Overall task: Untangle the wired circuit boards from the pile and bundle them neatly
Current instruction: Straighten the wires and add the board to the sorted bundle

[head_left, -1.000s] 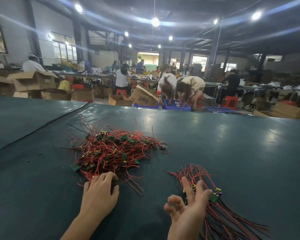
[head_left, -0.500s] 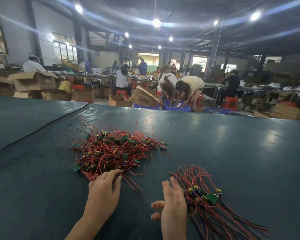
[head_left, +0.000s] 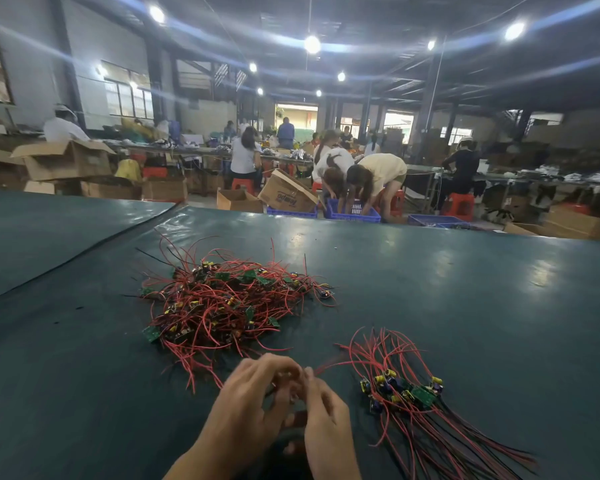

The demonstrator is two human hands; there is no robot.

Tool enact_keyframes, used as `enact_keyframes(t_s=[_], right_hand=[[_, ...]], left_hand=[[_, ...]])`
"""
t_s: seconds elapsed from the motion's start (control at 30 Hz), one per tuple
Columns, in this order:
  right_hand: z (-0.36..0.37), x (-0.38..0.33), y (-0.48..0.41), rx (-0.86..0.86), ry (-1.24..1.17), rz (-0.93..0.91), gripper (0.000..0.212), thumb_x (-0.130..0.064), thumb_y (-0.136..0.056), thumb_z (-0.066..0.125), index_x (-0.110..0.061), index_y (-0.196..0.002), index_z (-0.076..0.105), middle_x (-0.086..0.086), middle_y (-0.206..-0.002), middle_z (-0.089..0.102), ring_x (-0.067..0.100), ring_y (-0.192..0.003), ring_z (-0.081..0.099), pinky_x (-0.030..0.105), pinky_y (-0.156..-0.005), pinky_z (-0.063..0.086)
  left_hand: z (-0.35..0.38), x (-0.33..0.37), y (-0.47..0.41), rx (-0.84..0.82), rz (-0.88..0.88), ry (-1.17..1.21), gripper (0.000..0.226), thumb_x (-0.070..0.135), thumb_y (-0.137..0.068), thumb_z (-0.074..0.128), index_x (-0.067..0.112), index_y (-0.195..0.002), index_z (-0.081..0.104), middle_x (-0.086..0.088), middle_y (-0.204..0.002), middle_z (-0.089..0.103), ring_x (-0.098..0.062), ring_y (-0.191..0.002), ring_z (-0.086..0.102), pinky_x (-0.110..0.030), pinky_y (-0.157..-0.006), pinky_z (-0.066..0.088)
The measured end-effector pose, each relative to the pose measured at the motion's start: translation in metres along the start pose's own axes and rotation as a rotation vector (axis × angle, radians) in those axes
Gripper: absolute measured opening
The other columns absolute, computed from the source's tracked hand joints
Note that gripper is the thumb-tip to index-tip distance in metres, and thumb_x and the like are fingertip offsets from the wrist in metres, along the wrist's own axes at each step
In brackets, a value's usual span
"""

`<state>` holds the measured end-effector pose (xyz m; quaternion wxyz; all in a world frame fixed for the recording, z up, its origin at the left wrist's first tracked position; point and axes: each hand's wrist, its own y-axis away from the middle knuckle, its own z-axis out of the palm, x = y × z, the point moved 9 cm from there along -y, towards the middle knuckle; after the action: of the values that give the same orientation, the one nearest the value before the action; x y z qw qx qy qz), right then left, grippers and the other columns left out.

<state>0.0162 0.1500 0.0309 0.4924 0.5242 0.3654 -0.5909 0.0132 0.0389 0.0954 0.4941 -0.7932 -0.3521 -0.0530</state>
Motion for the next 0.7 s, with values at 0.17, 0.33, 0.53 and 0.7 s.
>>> enact_keyframes(t_s=[0.17,0.33,0.53,0.7], right_hand=[[-0.018,-0.009,-0.003,0.101,0.020,-0.098,0.015,-0.017,-0.094,0.059,-0.015,-0.085,0.072,0.002,-0.067,0.073,0.010,-0.050,0.062,0.023,-0.047,0.050],[-0.025,-0.008,-0.005,0.160,0.065,-0.127,0.012,-0.011,-0.084,0.072,-0.017,-0.074,0.072,0.004,-0.066,0.069,0.016,-0.052,0.058,0.024,-0.043,0.047],[-0.044,-0.023,-0.004,0.275,-0.124,-0.216,0.012,-0.017,-0.088,0.063,-0.015,-0.083,0.074,0.002,-0.046,0.060,0.007,-0.040,0.056,0.019,-0.040,0.048],[-0.064,-0.028,-0.007,0.362,-0.387,-0.215,0.011,-0.012,-0.085,0.066,-0.014,-0.081,0.076,0.002,-0.054,0.066,0.007,-0.046,0.060,0.020,-0.040,0.049]], left_hand=[[0.015,-0.014,0.003,-0.048,-0.160,0.294,0.027,0.012,-0.093,0.050,0.036,-0.103,0.058,0.016,-0.089,0.068,-0.008,-0.082,0.068,-0.022,-0.071,0.054],[0.016,-0.042,0.009,-0.005,-0.377,0.360,0.035,-0.001,-0.094,0.051,0.032,-0.101,0.060,0.002,-0.084,0.070,-0.018,-0.068,0.066,-0.028,-0.067,0.055],[0.028,-0.052,0.012,-0.147,-0.628,0.751,0.045,0.044,-0.072,0.071,0.014,-0.105,0.063,-0.013,-0.084,0.070,-0.020,-0.062,0.062,-0.022,-0.055,0.047],[0.044,-0.046,0.019,-0.258,-0.731,0.781,0.055,0.052,-0.088,0.042,0.003,-0.095,0.066,-0.014,-0.077,0.069,-0.025,-0.058,0.060,-0.027,-0.048,0.044]])
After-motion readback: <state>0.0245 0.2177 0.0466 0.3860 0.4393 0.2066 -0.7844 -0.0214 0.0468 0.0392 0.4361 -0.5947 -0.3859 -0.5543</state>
